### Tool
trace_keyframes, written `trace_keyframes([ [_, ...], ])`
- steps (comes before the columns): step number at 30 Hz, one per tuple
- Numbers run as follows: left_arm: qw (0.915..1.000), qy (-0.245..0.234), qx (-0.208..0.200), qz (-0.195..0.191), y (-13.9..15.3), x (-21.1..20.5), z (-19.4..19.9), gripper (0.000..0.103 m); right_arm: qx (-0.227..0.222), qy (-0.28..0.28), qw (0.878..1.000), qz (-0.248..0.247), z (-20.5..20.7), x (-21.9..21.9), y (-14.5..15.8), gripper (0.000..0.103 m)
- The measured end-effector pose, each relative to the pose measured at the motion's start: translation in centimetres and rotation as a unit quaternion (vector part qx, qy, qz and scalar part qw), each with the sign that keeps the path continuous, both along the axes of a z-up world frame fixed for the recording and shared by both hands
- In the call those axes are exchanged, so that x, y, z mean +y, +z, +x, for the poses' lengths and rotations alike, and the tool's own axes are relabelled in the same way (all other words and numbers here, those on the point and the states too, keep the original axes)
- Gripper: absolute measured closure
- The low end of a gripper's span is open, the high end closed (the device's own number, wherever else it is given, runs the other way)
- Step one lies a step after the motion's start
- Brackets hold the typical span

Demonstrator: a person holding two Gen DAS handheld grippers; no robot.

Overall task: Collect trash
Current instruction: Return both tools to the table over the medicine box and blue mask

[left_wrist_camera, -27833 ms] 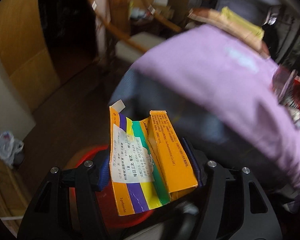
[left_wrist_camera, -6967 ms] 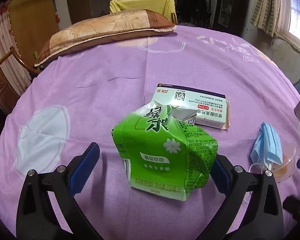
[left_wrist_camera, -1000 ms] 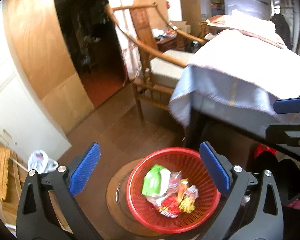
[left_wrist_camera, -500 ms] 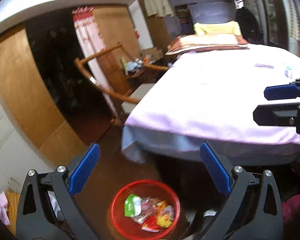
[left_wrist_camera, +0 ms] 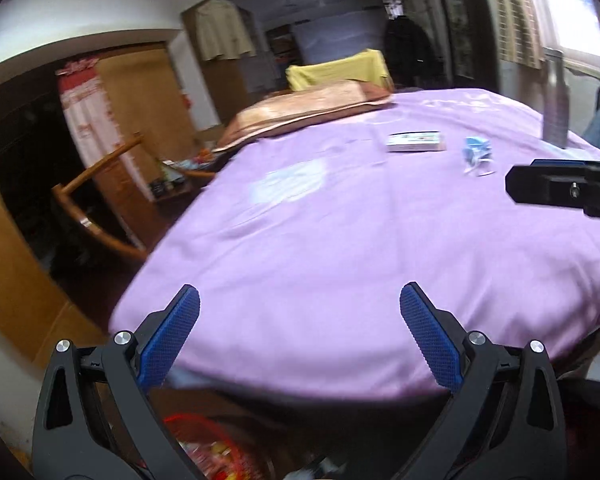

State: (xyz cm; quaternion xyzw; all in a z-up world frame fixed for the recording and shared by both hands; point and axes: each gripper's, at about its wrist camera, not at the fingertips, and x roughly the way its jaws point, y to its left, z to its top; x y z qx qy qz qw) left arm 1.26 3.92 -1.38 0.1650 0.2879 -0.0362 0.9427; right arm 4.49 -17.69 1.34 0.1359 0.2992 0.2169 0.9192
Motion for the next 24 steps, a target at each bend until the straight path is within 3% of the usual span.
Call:
trace_keyframes([
  [11,0.9976,-0.052,0.046,-0.004,-1.6,-7.3,11.8,0.007,0.065,-0.106,0.992,-0.015,7.6,-8.0,-4.1,0.013],
  [16,0.9963,-0.051,0.069,-0.004,-2.0,-8.2,16.3,0.006,0.081,-0.125,0.989,-0.018,9.9,-10.0,-5.2,0.013],
  [24,0.9878,-0.034,0.147,-0.039,-3.5,-9.2,23.6,0.006,0.111,-0.144,0.983,-0.013,11.5,-11.0,-7.3,0.008],
])
